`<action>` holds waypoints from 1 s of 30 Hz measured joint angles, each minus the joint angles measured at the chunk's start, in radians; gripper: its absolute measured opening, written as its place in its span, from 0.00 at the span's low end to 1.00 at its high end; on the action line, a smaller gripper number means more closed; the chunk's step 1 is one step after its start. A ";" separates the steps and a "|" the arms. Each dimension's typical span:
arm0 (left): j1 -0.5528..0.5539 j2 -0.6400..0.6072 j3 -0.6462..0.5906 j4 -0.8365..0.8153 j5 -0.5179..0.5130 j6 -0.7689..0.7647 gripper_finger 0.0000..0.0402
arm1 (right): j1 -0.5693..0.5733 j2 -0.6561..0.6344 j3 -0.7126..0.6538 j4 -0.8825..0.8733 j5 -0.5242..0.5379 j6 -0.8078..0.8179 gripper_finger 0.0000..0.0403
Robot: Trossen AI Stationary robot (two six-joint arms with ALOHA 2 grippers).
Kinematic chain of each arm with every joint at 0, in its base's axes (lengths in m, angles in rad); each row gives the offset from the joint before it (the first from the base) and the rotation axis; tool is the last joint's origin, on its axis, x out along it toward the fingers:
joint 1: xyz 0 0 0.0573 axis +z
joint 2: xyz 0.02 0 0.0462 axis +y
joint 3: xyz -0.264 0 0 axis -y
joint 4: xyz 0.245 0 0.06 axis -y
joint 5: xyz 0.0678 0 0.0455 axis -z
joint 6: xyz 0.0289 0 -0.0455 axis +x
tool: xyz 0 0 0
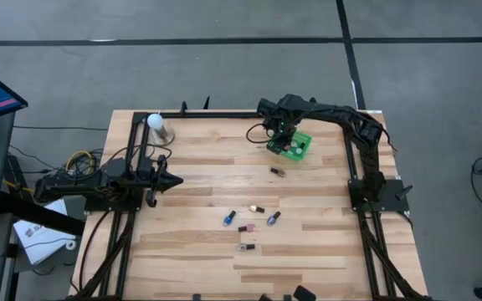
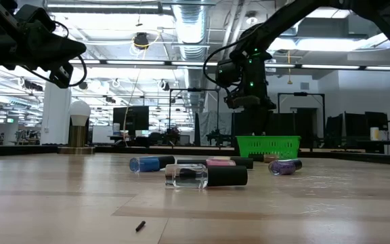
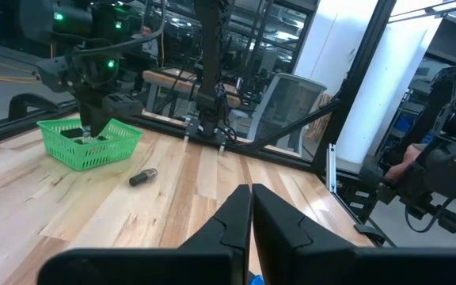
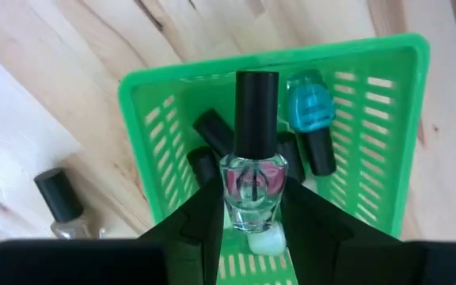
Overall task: Pick & Place Nail Polish
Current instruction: Put the right transparent nail polish into the green bin, then put the purple nail polish into the green bin
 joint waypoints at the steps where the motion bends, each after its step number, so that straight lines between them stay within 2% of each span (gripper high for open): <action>1: 0.000 0.000 0.000 0.000 0.000 0.000 0.02 | 0.002 0.000 -0.011 0.015 -0.001 0.004 0.26; 8: 0.000 0.000 0.000 0.000 0.000 0.000 0.02 | 0.007 0.000 -0.114 0.033 -0.010 0.013 0.26; 13: 0.000 0.000 0.000 0.000 0.000 0.000 0.02 | 0.006 0.000 -0.125 0.053 -0.010 0.011 0.28; 24: 0.000 0.000 0.000 0.000 0.000 0.000 0.02 | 0.007 0.000 -0.125 0.099 -0.011 0.011 0.40; 30: 0.000 0.000 0.000 0.000 0.000 0.000 0.02 | 0.007 -0.007 -0.067 0.018 -0.011 0.019 0.50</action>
